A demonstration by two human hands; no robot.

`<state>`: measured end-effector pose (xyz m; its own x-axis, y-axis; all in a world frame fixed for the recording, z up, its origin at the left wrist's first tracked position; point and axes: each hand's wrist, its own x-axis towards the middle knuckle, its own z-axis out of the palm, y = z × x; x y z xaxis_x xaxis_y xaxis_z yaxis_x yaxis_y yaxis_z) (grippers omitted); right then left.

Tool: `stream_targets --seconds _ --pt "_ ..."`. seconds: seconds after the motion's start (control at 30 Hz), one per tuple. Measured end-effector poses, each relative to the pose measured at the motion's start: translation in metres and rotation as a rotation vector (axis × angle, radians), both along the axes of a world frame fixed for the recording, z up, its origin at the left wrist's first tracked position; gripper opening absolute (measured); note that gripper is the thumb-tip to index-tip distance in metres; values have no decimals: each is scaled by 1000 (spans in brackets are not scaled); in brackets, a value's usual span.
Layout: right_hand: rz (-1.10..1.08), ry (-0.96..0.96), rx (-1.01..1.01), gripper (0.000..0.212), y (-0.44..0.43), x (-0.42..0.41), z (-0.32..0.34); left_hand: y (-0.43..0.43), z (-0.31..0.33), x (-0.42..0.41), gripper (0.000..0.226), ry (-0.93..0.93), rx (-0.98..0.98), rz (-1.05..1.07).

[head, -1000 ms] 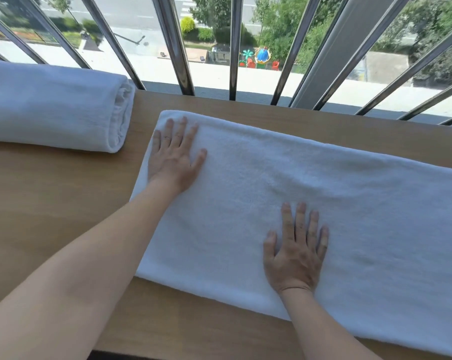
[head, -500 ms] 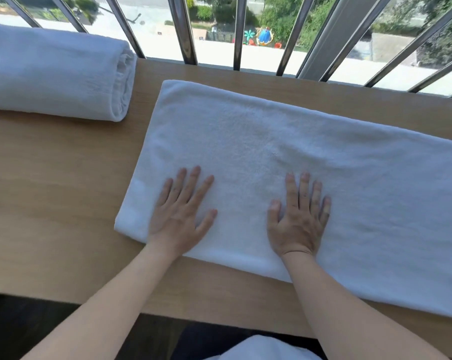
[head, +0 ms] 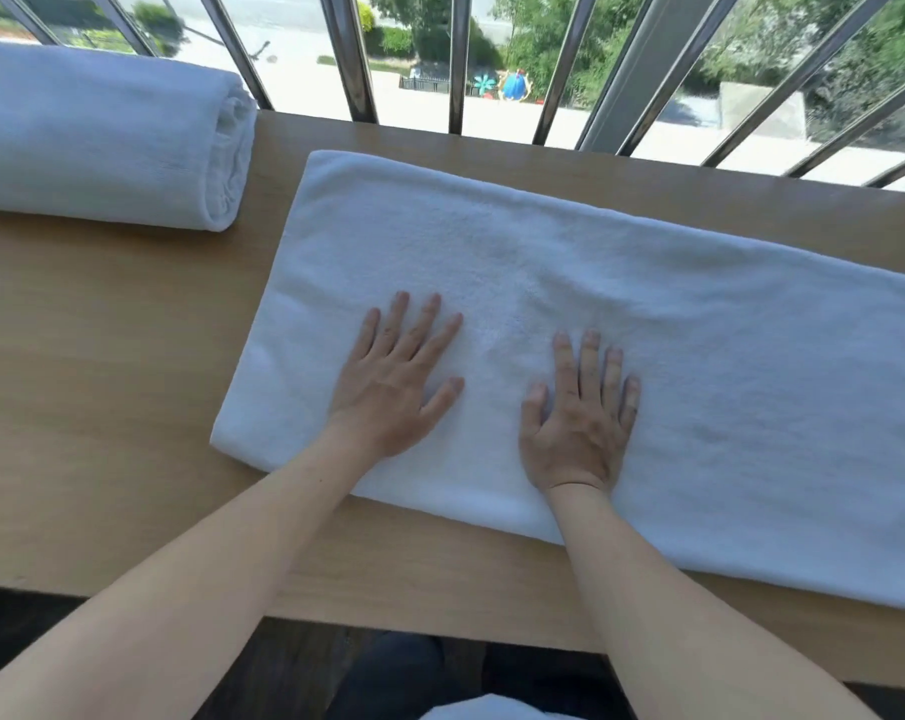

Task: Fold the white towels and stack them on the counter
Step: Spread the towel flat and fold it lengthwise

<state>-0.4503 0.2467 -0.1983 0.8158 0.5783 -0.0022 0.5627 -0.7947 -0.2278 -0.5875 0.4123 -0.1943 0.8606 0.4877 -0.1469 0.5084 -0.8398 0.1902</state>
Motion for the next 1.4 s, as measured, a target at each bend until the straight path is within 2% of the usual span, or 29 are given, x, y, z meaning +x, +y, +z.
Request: stream_targets --seconds 0.07,0.2,0.3,0.5,0.63,0.77,0.9,1.2,1.4 --pt "-4 4 -9 60 -1 1 1 11 2 2 64 -24 -11 25" --pt "0 -12 -13 60 -1 1 -1 32 0 -52 60 -49 34 405" --pt "5 -7 -7 60 -2 2 -1 37 9 -92 61 -93 15 596" --pt "-1 2 -10 62 1 2 1 33 18 -119 47 -545 -259 819" --pt "-11 -1 11 62 1 0 4 26 19 -132 50 -651 -356 832" --pt "-20 -13 24 62 2 -1 5 36 20 -143 65 -594 -527 881" --pt "-18 -25 24 61 1 -1 4 48 22 -149 69 -540 -668 805" --pt "-23 -62 50 60 1 0 -2 40 23 -153 50 -676 -585 733" --pt "-25 -81 60 60 1 1 -6 32 22 -152 41 -717 -422 677"
